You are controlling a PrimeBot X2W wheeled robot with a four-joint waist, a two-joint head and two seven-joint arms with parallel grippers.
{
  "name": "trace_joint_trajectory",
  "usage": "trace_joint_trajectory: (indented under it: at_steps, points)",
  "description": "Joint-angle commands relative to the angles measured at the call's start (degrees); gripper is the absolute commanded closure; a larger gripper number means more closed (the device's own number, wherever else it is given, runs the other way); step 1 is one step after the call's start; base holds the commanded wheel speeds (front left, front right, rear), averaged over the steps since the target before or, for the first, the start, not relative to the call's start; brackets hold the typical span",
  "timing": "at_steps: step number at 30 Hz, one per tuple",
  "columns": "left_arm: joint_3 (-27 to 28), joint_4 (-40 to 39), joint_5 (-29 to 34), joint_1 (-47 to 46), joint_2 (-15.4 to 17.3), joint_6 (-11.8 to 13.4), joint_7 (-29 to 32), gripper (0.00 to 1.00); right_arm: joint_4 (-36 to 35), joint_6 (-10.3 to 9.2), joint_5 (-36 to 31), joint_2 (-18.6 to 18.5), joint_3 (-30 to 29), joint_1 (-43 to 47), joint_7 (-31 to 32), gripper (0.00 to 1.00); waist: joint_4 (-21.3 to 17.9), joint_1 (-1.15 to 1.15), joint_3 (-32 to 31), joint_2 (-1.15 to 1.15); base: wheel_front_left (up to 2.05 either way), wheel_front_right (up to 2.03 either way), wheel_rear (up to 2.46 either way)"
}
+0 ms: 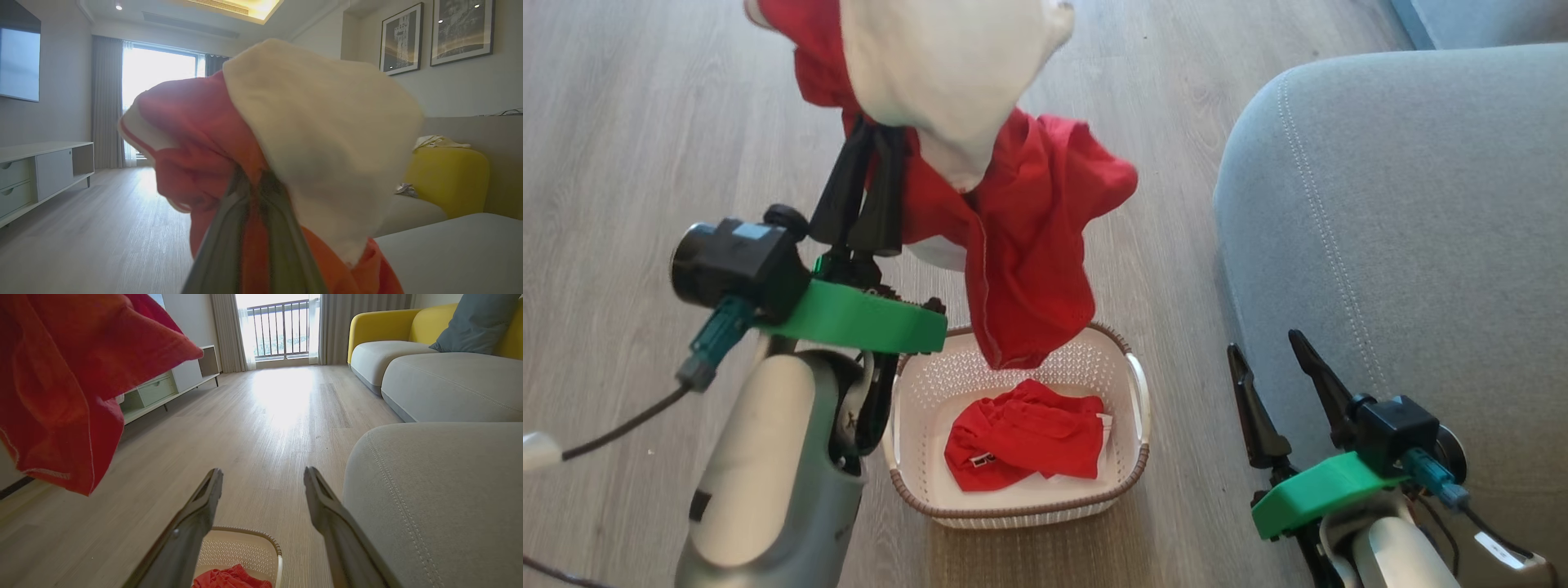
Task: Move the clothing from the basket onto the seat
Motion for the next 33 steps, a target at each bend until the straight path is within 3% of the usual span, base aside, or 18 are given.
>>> trace_joint_trajectory:
  at_steps: [1,18,33]
  points:
    - [1.4,-4.2,-0.4,-1.5,0.7,0.2,-0.7,1.00,-1.9,0.41,-0.5,-0.2,1.1,-1.3,-0.5,0.00,0.3,0.01,-0.1,0.00,0.00,0.00,0.00]
    - [-10.0,-4.8,0.4,3.7,0.7,-2.2,-0.7,1.00,-1.8,0.41,-0.9,-0.2,1.4,-0.8,-0.5,0.00,0.9,0.01,-1.1,0.00,0.00,0.00,0.00]
    - [-10.0,-4.3,-0.7,4.2,0.7,-1.0,-0.7,1.00,-1.8,0.41,-1.4,-0.2,1.0,-0.7,-0.5,0.00,0.3,0.01,-1.2,0.00,0.00,0.00,0.00]
